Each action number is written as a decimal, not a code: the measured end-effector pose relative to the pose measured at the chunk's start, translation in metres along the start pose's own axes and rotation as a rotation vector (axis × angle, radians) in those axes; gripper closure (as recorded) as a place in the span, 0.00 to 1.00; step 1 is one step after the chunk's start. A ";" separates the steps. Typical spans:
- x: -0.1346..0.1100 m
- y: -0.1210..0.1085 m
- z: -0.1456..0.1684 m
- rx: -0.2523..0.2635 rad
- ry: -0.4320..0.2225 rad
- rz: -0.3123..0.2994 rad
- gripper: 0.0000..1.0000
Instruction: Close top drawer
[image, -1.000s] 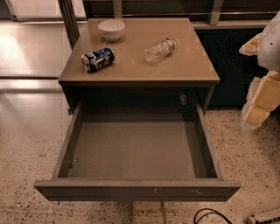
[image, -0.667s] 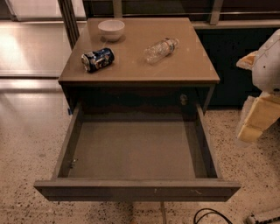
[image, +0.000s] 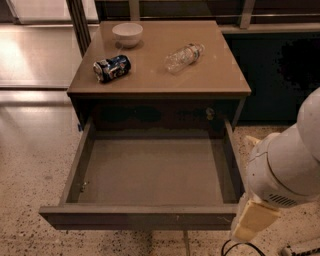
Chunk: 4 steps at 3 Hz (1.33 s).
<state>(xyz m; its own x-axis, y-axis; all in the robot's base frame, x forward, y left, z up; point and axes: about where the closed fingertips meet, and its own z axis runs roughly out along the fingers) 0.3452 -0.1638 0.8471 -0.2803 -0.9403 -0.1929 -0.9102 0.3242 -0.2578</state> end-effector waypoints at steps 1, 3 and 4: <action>0.000 0.000 0.000 0.000 0.000 0.000 0.00; 0.014 0.012 0.030 -0.123 -0.040 0.003 0.21; 0.014 0.012 0.031 -0.125 -0.040 0.003 0.52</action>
Offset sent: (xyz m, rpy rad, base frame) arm -0.0038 -0.0091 -0.0190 0.0989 0.0414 0.0217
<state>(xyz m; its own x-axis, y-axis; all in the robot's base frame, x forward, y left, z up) 0.3394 -0.1695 0.8119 -0.2732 -0.9336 -0.2318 -0.9409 0.3095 -0.1374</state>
